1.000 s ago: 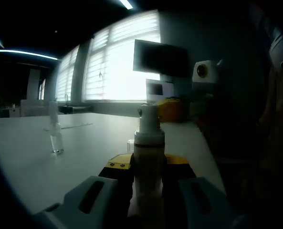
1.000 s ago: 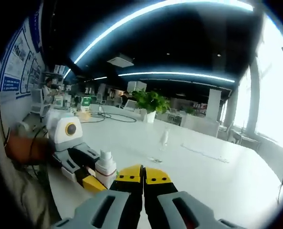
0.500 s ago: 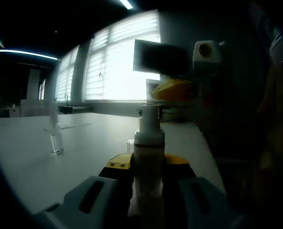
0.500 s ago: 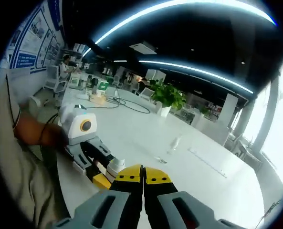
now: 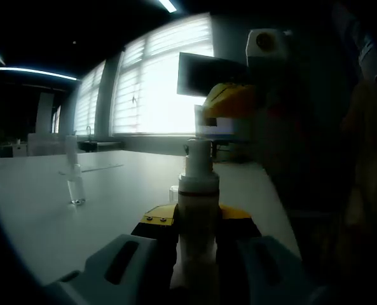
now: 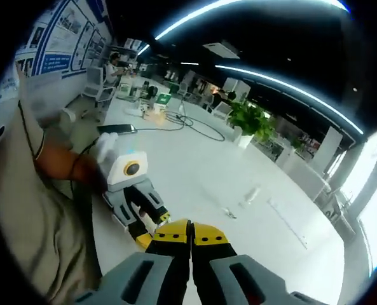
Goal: Clamp pump bottle remove cover press pump head put on cover
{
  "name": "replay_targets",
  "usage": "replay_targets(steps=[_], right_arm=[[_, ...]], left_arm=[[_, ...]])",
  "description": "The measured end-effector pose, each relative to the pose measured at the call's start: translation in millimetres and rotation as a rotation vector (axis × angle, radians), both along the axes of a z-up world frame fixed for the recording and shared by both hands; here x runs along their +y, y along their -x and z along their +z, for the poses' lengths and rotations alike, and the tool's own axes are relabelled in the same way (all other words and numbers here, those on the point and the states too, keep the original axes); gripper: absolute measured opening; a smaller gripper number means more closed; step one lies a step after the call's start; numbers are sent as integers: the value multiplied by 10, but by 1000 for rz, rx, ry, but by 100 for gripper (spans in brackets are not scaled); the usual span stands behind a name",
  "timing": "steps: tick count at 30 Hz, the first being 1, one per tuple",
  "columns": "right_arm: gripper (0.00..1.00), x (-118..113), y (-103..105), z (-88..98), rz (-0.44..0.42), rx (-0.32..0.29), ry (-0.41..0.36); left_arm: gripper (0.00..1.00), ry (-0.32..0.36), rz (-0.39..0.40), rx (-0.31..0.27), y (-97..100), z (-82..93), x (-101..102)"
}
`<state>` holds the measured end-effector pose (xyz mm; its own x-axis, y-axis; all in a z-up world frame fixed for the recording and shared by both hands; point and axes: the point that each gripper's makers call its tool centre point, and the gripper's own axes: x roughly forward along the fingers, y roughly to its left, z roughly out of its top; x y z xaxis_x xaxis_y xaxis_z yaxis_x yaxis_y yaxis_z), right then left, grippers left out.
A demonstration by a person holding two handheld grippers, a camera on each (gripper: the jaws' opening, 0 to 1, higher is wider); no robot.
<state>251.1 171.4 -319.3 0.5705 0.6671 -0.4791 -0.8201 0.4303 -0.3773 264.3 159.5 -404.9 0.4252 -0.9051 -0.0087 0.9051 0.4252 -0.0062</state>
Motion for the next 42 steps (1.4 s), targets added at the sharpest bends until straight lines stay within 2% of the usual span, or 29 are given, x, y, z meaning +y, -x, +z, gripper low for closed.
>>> replay_targets(steps=[5, 7, 10, 12, 16, 18, 20, 23, 26, 33, 36, 42], right_arm=[[0, 41, 0, -24, 40, 30, 105], [0, 61, -16, 1, 45, 37, 101], [0, 41, -30, -13, 51, 65, 140], [0, 39, -29, -24, 59, 99, 151], [0, 61, -23, -26, 84, 130, 204], [0, 87, 9, -46, 106, 182, 221], [0, 116, -2, -57, 116, 209, 241], [0, 143, -20, -91, 145, 196, 298], [0, 155, -17, -140, 164, 218, 342], [0, 186, -36, -185, 175, 260, 385], [0, 205, -2, -211, 204, 274, 410], [0, 204, -3, -259, 219, 280, 462]], left_arm=[[14, -4, 2, 0, -4, -7, 4], [14, -7, 1, -2, -3, -10, 2], [14, -12, 2, -4, 1, -15, -4], [14, -13, 1, -5, -1, -15, -2], [14, -9, 1, 4, -17, -20, 5], [14, -8, -1, 8, -24, -23, 10], [14, -7, -2, 9, -36, -26, 18], [14, -1, 0, 20, -55, -29, 28], [14, 3, 2, 26, -58, -29, 30], [14, -1, -1, 22, -48, -31, 27], [14, -5, -1, 15, -44, -32, 28], [14, -7, -2, 12, -38, -33, 28]])
